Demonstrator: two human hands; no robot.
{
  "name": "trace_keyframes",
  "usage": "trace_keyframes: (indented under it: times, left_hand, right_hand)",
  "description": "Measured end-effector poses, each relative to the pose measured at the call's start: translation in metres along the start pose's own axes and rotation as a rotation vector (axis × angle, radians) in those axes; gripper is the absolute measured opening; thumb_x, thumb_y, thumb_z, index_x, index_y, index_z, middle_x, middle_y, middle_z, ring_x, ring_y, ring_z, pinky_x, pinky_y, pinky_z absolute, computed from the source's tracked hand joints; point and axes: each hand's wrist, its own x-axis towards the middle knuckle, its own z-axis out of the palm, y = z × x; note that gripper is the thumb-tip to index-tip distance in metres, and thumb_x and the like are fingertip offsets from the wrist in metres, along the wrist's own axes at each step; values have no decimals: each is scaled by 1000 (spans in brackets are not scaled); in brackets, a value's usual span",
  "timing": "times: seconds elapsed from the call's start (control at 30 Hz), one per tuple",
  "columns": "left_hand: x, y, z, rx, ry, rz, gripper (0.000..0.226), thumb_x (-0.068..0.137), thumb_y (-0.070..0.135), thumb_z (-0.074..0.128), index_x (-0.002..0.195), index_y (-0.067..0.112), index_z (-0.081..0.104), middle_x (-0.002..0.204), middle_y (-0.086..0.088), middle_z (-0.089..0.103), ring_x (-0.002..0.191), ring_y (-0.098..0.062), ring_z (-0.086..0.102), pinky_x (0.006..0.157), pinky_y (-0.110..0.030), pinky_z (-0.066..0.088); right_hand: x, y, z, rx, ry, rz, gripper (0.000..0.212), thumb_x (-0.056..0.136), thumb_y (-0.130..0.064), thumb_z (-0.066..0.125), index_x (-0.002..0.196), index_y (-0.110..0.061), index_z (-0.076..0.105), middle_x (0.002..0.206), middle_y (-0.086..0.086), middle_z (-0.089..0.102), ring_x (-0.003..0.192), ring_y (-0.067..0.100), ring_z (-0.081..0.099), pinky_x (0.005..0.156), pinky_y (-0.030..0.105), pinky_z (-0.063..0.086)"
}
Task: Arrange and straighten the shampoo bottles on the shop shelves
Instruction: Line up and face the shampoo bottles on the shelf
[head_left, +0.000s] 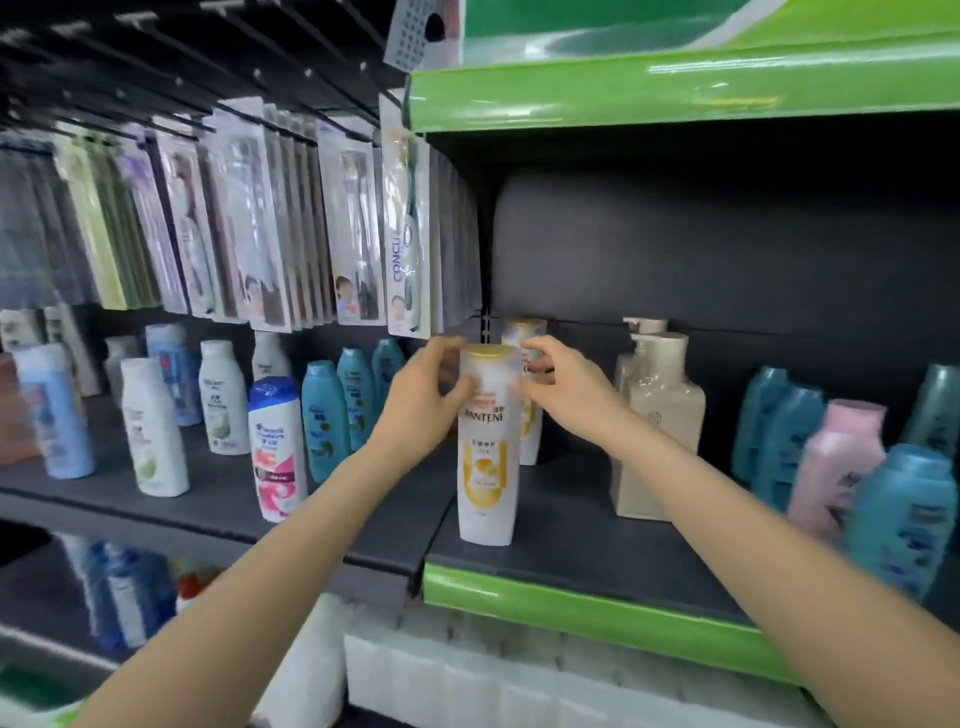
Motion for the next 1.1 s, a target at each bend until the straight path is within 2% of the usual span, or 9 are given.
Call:
trace_keyframes:
  times: [0.13,0.23,0.4,0.53,0.67,0.77,0.9,1.0,1.1]
  left_hand:
    - [6,-19,-10,-138,-174,46,46,92,20,57,134,19,39,105,10,57,85,2,57,68,-3,44]
    - [8,-34,-15,-182,-253,41,52,91,23,58,138,21,35,104,11,55,87,-1,58,72,-9,48]
    - [2,-53,-14,-183,-442,9,45,88,22,62,130,22,44,101,8,58,84,-2,59,70,-11,45]
    - [-3,-62,-13,-216,-616,-53,52,81,25,71,126,22,44,98,12,59,86,-2,62,71,-14,49]
    - [-11,-80,-14,-218,-730,-59,55,75,26,77,120,26,45,106,7,62,92,-6,64,79,-21,52]
    - [-13,-89,-18,-183,-700,-20,56,73,29,78,120,26,49,108,9,62,98,-5,60,84,-22,50]
    - [-13,-88,-27,-128,-607,55,56,72,34,78,121,28,51,104,11,64,96,-7,61,80,-21,50]
    - [-20,-87,-35,148,-433,166,59,73,46,72,125,35,47,104,12,60,94,-9,58,74,-31,49]
    - [-31,-86,-38,435,-288,330,61,77,47,67,131,38,40,107,9,51,98,-12,52,64,-28,41]
  right_hand:
    - [1,-9,27,139,103,52,47,89,-24,63,132,-23,45,109,-7,54,102,11,55,85,28,47]
    - [-1,-11,39,261,151,105,39,86,-23,66,119,-31,47,108,-4,61,104,16,60,87,40,54]
    - [-5,-16,54,331,231,172,35,83,-20,69,112,-23,51,105,1,65,99,18,64,84,45,56]
    - [-7,-20,59,366,339,200,32,81,-16,72,108,-18,55,99,1,68,90,15,67,74,41,58]
    - [-19,-17,61,582,457,266,33,83,-15,70,113,-12,58,99,2,69,91,15,68,63,32,58]
    - [-28,-13,59,766,514,286,27,85,-16,67,111,-10,61,97,1,70,91,17,69,61,32,58]
    - [-32,-13,63,959,506,344,19,90,-17,60,108,-10,62,104,6,69,96,22,68,81,43,56]
    - [-35,-15,68,988,479,395,8,93,-18,57,94,-12,60,97,7,67,98,23,65,91,43,52]
    - [-38,-16,75,990,495,529,25,84,-34,67,95,-14,56,104,11,63,100,25,63,85,44,55]
